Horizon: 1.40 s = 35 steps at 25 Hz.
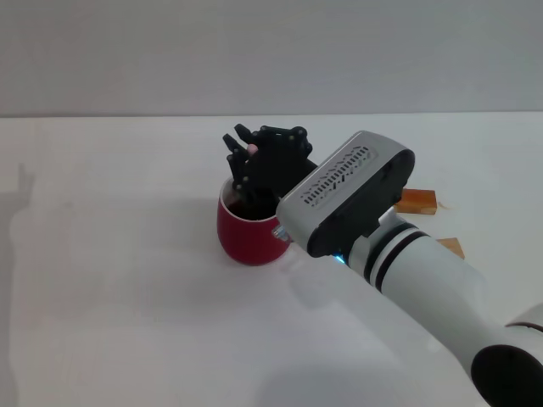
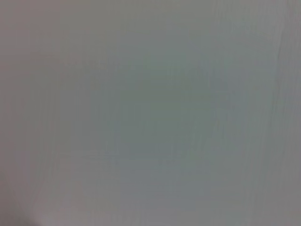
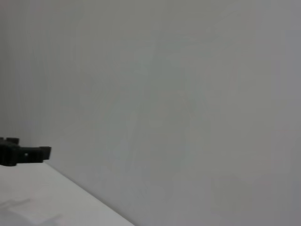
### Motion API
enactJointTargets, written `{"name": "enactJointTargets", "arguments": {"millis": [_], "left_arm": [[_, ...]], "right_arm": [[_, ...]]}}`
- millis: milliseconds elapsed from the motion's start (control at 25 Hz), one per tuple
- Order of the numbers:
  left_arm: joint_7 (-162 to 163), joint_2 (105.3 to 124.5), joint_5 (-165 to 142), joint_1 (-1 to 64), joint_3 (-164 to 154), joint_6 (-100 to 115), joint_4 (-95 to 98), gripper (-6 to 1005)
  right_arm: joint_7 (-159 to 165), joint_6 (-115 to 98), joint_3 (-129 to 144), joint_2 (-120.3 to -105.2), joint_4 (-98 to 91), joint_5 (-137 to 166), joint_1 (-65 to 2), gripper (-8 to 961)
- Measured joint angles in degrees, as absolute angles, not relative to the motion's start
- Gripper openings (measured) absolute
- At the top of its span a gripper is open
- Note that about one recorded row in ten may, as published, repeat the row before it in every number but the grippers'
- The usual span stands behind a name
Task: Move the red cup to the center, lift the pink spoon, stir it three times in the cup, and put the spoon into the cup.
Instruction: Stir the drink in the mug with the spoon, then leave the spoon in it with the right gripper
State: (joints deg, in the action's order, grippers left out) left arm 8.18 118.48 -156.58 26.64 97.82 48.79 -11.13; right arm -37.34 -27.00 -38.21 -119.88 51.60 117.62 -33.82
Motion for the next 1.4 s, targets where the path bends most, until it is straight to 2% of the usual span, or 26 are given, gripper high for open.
{"name": "enactJointTargets", "arguments": {"millis": [480, 920, 1400], "left_arm": [[8.2, 118.39, -156.4, 26.5, 97.8, 48.7, -11.1, 829], [8.2, 118.38, -156.5, 26.5, 97.8, 48.8, -11.3, 829], [8.2, 118.38, -156.4, 26.5, 97.8, 48.8, -11.1, 829]], "right_arm": [[-37.5, -24.8, -37.2, -119.75, 56.2, 118.0, -28.7, 124], [-36.8, -25.0, -35.6, -119.91, 52.6, 112.3, -35.6, 125], [-37.0, -24.7, -35.5, -119.81, 52.6, 112.2, -35.8, 126]]}}
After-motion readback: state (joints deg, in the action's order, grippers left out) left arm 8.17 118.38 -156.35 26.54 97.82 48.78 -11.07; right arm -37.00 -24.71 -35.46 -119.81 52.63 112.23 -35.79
